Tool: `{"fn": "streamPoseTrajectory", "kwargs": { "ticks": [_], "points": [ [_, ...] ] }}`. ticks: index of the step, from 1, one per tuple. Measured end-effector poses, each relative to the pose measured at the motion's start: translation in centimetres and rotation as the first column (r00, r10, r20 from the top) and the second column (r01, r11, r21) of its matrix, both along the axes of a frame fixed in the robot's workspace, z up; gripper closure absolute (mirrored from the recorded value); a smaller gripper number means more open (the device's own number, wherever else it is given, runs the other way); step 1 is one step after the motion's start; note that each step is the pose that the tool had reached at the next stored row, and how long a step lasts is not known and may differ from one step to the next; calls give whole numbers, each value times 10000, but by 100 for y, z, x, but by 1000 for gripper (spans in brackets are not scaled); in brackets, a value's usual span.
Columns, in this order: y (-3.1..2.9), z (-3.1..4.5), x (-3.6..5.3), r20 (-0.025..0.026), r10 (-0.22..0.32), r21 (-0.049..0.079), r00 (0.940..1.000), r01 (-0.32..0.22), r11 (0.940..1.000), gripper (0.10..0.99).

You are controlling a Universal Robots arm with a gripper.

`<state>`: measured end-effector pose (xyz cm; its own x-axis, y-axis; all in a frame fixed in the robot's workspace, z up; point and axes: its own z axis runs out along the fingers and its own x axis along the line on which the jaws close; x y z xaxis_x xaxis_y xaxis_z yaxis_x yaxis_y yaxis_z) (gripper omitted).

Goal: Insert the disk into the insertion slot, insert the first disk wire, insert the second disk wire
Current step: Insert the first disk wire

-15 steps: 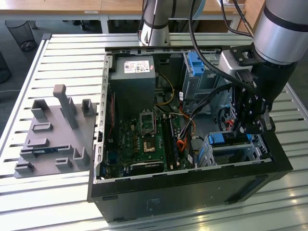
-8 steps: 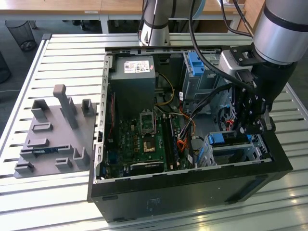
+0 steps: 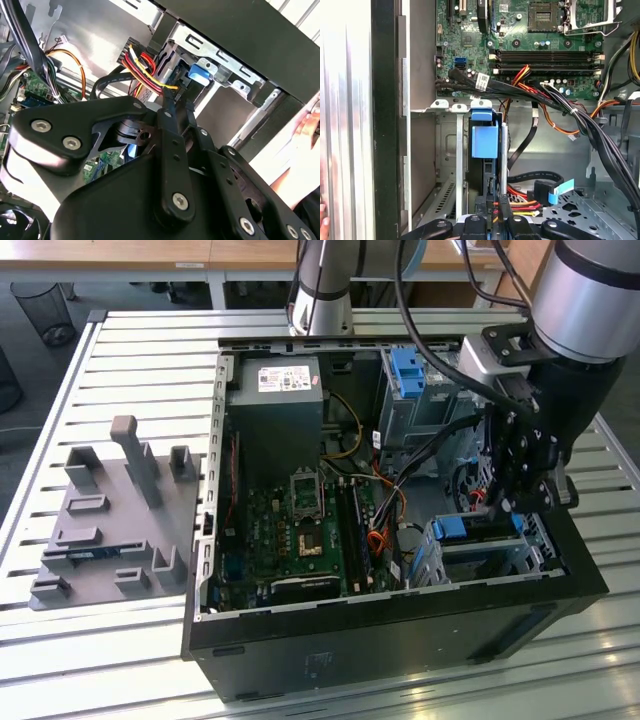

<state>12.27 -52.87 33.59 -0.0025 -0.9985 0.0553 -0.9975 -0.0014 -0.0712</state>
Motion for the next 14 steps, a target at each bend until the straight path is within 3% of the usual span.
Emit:
{"fn": "streamPoseTrajectory", "kwargs": {
  "ticks": [6,8,14],
  "points": [
    [0,43,6,-43,0,1,10000,0,10000,863],
    [0,51,8,-59,-1,0,10000,1,10000,980],
    [0,71,10,-68,-1,0,10000,1,10000,980]
  ]
}}
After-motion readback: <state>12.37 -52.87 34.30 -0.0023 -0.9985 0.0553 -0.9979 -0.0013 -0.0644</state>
